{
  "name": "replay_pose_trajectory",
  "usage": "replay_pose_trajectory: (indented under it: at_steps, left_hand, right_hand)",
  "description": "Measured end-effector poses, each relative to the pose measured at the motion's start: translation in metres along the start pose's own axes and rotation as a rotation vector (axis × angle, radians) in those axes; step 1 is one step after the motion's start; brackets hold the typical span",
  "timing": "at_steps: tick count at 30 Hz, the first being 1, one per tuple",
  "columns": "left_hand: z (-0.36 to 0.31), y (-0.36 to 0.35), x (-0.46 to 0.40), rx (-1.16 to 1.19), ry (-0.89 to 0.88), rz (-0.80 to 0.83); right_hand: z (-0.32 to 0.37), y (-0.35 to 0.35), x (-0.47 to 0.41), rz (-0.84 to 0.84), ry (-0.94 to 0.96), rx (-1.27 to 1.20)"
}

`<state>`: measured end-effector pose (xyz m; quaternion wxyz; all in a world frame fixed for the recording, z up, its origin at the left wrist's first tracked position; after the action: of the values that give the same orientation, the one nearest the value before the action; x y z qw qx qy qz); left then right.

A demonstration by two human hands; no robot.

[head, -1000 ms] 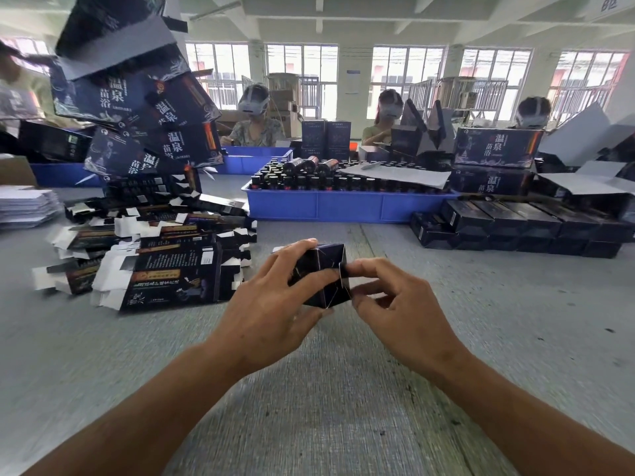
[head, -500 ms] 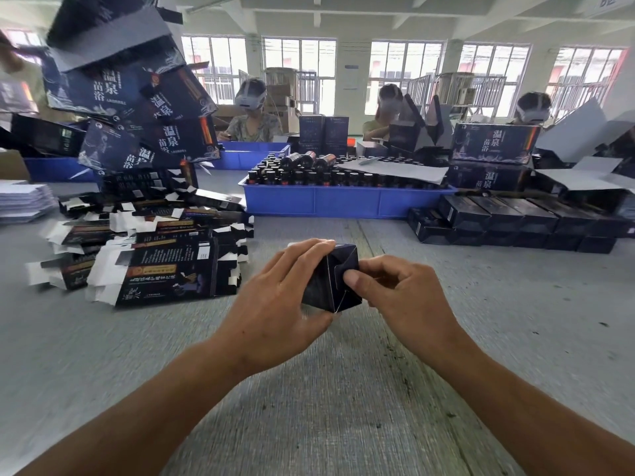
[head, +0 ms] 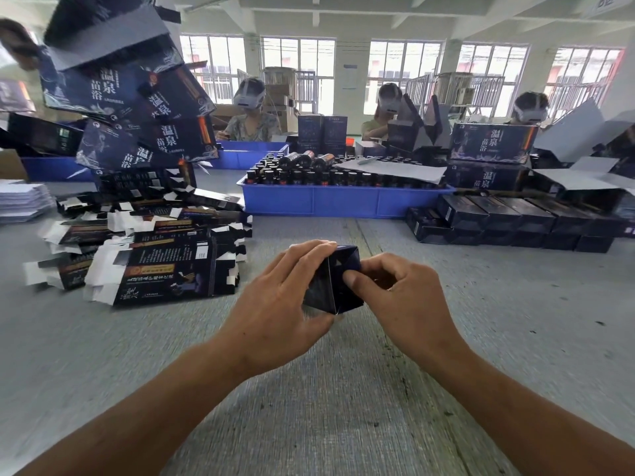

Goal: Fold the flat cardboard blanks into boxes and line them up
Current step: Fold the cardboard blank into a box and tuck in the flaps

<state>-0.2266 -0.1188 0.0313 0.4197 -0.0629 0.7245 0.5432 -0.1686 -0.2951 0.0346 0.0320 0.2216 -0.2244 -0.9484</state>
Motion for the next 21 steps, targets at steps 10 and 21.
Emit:
replay_pose_trajectory:
  at_steps: [10,21]
  left_hand:
    - [0.0009,0.0011,0.0005,-0.02,-0.001,-0.025]
    - [0.0001,-0.0065,-0.002,-0.072,-0.158,-0.023]
  right_hand:
    - [-0.0026,0.0035,-0.0052,0.158,-0.019,-0.138]
    - [-0.0007,-0.0029,-0.0009,0.123,-0.089,-0.161]
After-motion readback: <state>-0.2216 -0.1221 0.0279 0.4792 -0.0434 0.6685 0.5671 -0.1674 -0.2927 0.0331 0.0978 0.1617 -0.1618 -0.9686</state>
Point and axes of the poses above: each hand's wrist, its own x-axis away from the middle knuckle, its own y-axis out of the back of the hand, z = x × y, the point moved 2 cm from there along -x, towards the middle knuckle, and after that the axes turned 10 degrees about -y, right-handed, at the moved point
